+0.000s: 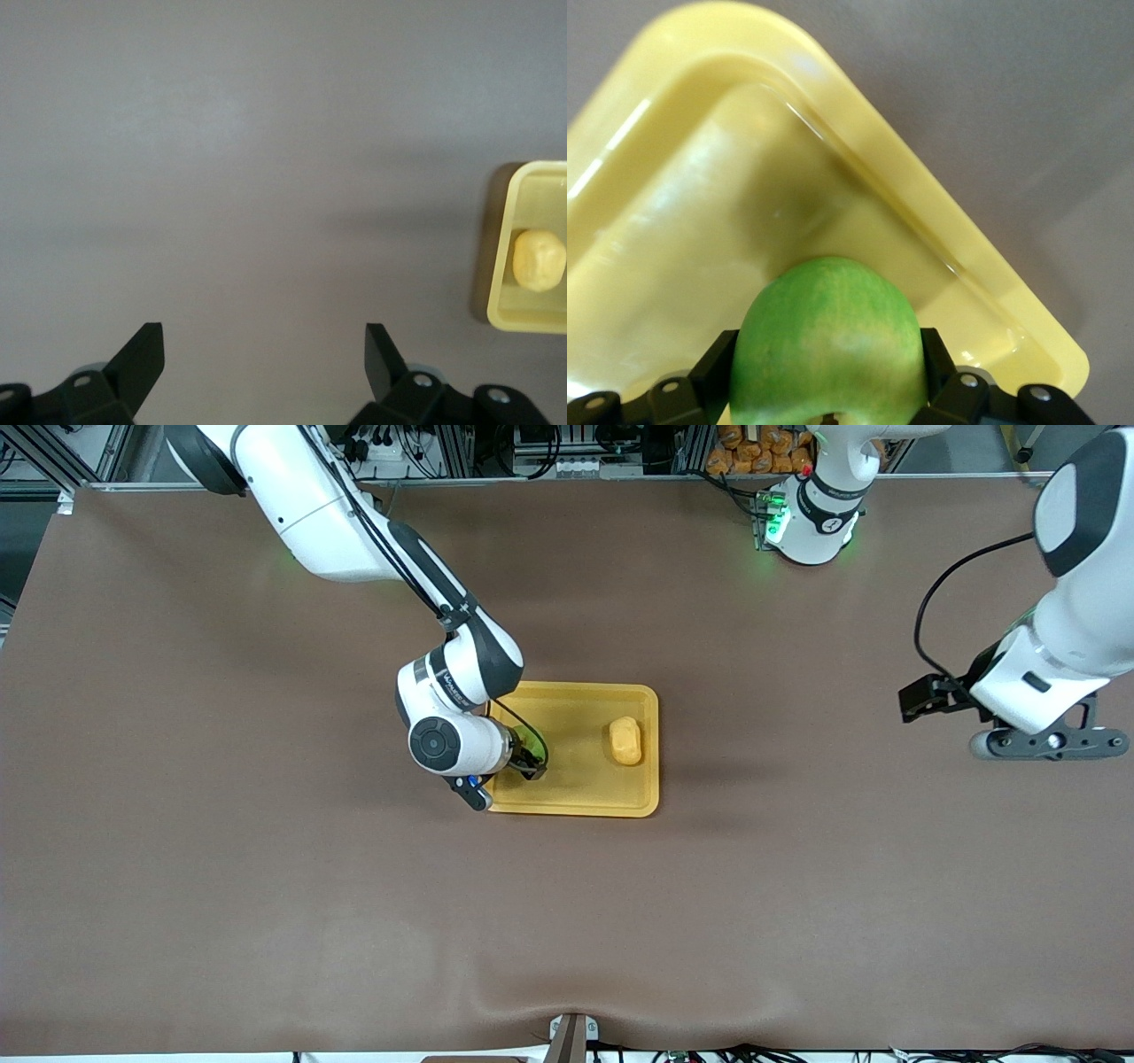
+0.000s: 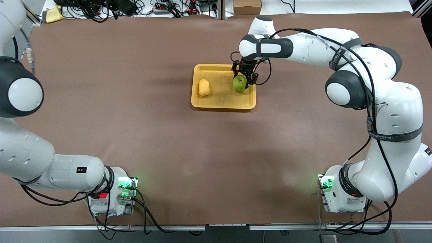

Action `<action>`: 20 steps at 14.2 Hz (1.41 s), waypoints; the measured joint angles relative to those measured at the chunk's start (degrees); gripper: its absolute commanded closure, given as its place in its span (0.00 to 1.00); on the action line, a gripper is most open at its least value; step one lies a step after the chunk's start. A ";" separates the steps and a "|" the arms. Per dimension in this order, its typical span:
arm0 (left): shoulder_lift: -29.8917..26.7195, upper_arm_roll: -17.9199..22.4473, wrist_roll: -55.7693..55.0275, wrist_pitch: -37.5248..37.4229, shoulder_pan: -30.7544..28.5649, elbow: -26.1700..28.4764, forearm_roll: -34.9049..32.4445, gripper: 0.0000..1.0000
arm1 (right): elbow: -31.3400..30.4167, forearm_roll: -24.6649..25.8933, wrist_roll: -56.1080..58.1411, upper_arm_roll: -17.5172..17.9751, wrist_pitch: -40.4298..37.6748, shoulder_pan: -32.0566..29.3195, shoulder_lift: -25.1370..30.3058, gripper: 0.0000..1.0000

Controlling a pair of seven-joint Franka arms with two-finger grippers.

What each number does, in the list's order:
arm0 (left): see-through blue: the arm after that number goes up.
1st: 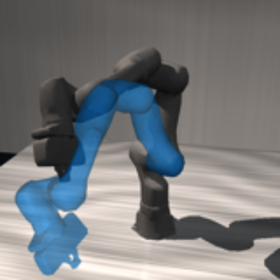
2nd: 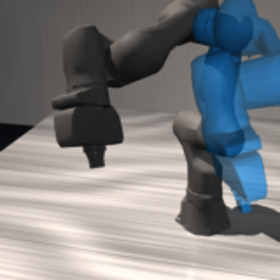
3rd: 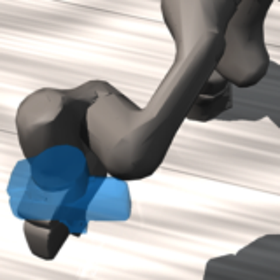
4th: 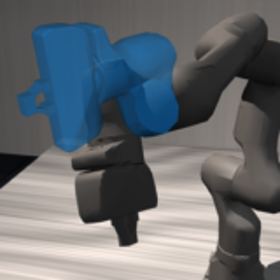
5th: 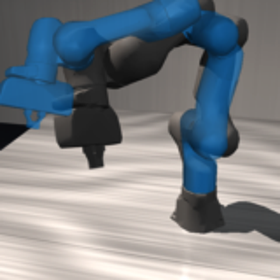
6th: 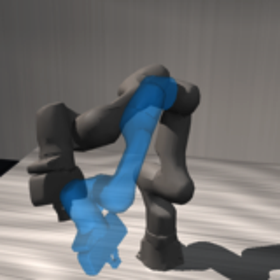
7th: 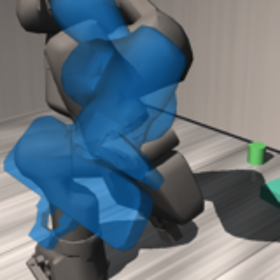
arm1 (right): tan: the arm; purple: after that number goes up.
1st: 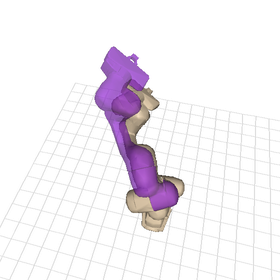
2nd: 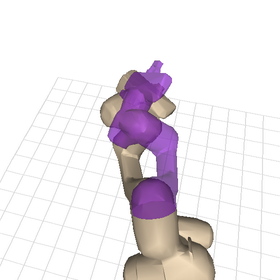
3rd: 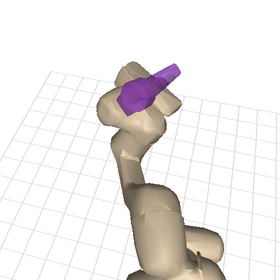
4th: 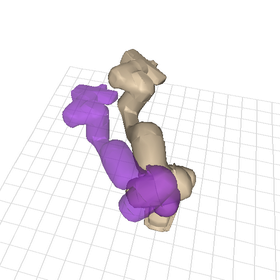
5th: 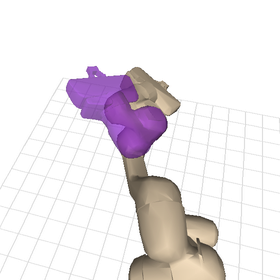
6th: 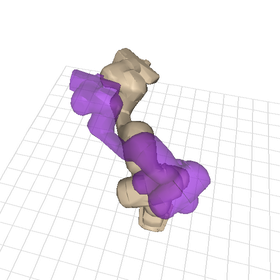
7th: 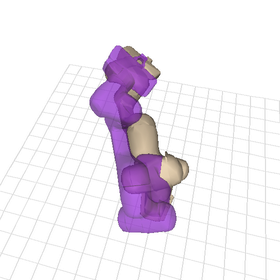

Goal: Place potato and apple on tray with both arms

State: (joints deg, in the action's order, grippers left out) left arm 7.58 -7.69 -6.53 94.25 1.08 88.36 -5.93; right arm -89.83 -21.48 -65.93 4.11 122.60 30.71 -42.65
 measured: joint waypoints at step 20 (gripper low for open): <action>-10.28 1.72 8.72 -4.70 -0.39 6.68 4.65 0.00 | 14.18 1.26 5.10 -4.38 -18.11 -7.07 3.82 0.00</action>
State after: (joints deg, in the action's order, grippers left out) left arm -2.70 -5.97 2.19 89.55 0.69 95.04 -1.28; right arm -75.65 -20.22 -60.83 -0.26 104.49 23.65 -38.82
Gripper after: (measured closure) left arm 0.000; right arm 0.000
